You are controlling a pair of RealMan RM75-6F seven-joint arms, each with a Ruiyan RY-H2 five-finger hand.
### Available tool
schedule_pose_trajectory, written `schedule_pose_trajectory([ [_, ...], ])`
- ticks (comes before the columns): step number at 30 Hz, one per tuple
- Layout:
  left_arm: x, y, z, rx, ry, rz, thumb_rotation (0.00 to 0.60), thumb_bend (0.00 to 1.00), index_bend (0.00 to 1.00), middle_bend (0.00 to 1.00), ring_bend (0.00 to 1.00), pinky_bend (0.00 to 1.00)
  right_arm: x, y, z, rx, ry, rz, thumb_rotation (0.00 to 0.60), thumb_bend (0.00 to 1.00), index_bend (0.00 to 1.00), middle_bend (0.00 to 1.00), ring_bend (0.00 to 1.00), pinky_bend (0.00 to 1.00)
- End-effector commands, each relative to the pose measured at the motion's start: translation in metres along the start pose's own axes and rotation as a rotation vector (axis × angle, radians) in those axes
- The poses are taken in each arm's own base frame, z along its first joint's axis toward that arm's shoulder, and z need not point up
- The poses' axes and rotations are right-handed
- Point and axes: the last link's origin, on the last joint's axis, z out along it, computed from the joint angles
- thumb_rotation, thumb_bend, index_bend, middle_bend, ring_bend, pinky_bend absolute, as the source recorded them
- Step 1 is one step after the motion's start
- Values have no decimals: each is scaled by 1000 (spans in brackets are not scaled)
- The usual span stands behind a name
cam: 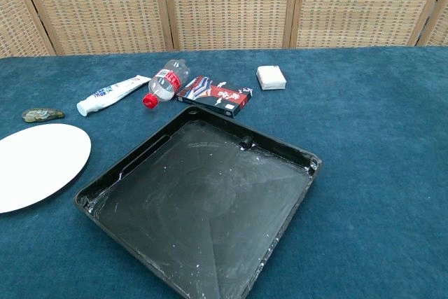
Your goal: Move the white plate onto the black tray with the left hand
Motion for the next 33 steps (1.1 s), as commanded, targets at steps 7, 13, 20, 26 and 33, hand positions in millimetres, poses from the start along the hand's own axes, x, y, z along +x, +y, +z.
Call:
schedule_pose_trajectory([
  [7, -9, 2, 7, -24, -3, -3, 600, 0, 0, 0, 0, 0, -1, -1, -1, 3, -3, -3, 600, 0, 0, 0, 0, 0],
  [13, -55, 5, 23, -87, -85, -59, 600, 14, 0, 0, 0, 0, -2, -1, 0, 3, -11, -2, 600, 0, 0, 0, 0, 0],
  [20, -105, 18, 32, -150, -182, -124, 600, 123, 38, 0, 0, 0, -1, 0, 1, -5, -15, 1, 600, 0, 0, 0, 0, 0],
  [26, -130, 29, 42, -144, -170, -143, 600, 184, 205, 0, 0, 0, -1, 1, 3, -7, -21, 7, 600, 0, 0, 0, 0, 0],
  [33, -148, 31, 47, -137, -189, -140, 600, 212, 241, 0, 0, 0, 0, 2, 4, -7, -21, 11, 600, 0, 0, 0, 0, 0],
])
